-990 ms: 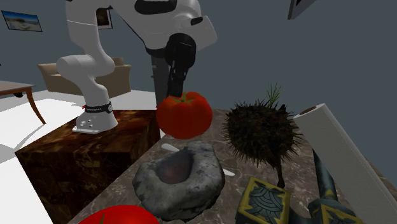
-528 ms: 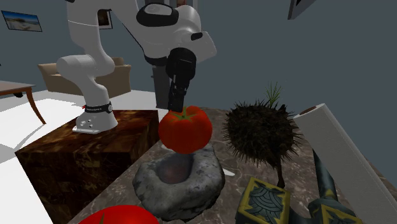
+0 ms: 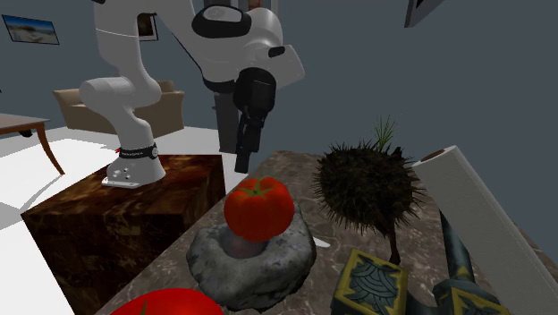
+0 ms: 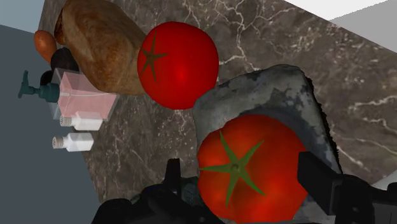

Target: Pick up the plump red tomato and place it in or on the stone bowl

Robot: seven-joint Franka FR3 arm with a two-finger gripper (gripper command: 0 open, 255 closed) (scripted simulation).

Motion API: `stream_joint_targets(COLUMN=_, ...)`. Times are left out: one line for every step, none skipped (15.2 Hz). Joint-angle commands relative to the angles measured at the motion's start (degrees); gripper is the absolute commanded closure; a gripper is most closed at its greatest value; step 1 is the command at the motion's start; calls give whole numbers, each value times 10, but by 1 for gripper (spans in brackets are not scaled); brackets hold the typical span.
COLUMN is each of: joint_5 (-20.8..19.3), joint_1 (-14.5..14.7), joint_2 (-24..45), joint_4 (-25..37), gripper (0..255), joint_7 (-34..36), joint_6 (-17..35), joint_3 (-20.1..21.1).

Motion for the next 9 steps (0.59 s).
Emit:
stream_joint_targets(joint_5=0, joint_1=0, joint_2=0, joint_4=0, gripper=0, joint_7=0, joint_6=0, joint_3=0)
stream_joint_targets(joint_5=0, joint_1=0, joint_2=0, joint_4=0, gripper=0, joint_7=0, joint_6=0, joint_3=0)
stream_joint_targets(joint_5=0, joint_1=0, joint_2=0, joint_4=0, gripper=0, joint_7=0, joint_6=0, joint_3=0)
stream_joint_targets(joint_5=0, joint_1=0, joint_2=0, joint_4=0, gripper=0, joint_7=0, joint_6=0, joint_3=0)
stream_joint_targets(joint_5=5, joint_1=6, joint_2=-14, joint_4=-6, gripper=0, joint_7=-2, joint_6=-13, joint_3=5)
stream_joint_targets(joint_5=9, joint_1=13, joint_2=-28, joint_4=-12, gripper=0, joint_7=-5, joint_6=-26, joint_3=9)
stream_joint_targets(joint_5=14, joint_1=19, joint_2=-41, joint_4=-17, gripper=0, joint_7=-7, joint_6=-39, joint_3=14)
stream_joint_targets(joint_5=18, joint_1=24, joint_2=-52, joint_4=-21, gripper=0, joint_7=-9, joint_6=-50, joint_3=18)
stream_joint_targets(joint_5=18, joint_1=24, joint_2=-52, joint_4=-21, gripper=0, joint_7=-9, joint_6=-50, joint_3=18)
